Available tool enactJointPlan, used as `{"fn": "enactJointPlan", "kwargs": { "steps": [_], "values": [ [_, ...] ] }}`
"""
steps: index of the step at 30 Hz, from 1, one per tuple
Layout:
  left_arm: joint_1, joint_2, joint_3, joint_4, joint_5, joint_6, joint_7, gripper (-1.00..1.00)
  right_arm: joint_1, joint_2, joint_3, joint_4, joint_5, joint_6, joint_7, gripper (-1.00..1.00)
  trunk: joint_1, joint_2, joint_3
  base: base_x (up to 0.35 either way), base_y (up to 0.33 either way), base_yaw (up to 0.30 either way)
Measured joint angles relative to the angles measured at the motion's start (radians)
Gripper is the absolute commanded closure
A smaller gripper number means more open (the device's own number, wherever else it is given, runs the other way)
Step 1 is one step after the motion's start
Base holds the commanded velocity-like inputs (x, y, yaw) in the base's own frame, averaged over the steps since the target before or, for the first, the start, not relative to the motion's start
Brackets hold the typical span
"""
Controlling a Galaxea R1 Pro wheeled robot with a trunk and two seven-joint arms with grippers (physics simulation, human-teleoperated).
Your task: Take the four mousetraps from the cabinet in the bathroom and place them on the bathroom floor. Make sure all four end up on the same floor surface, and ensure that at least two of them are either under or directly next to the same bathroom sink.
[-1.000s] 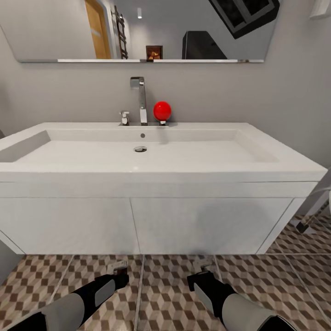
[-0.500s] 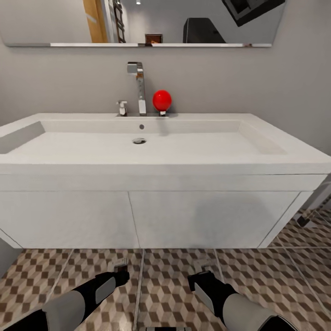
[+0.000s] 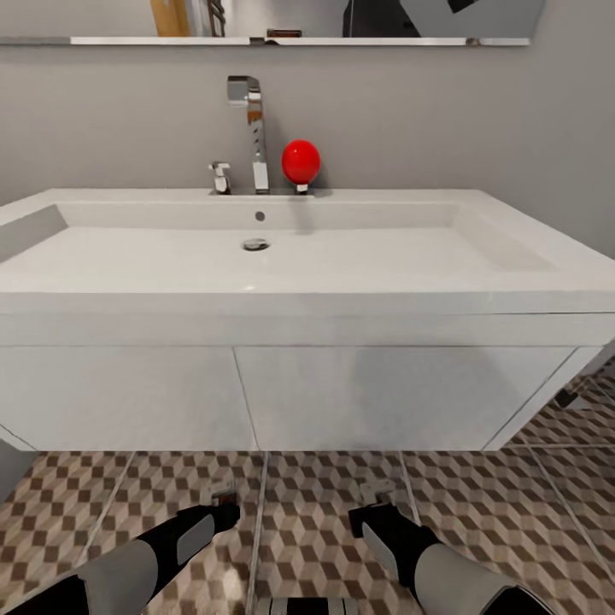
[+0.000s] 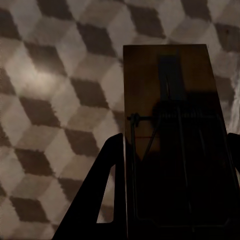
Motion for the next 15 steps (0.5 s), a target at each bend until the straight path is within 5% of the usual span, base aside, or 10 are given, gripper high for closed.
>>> {"fn": "enactJointPlan", "kwargs": {
  "steps": [15],
  "values": [
    [-0.006, -0.003, 0.001, -0.003, -0.001, -0.002, -0.004, 1.0, -0.023, 0.0, 0.0, -0.013, -0.002, -0.003, 0.0, 1.0, 0.001, -0.001, -0.008, 0.0, 0.0, 0.0]
  ]
}}
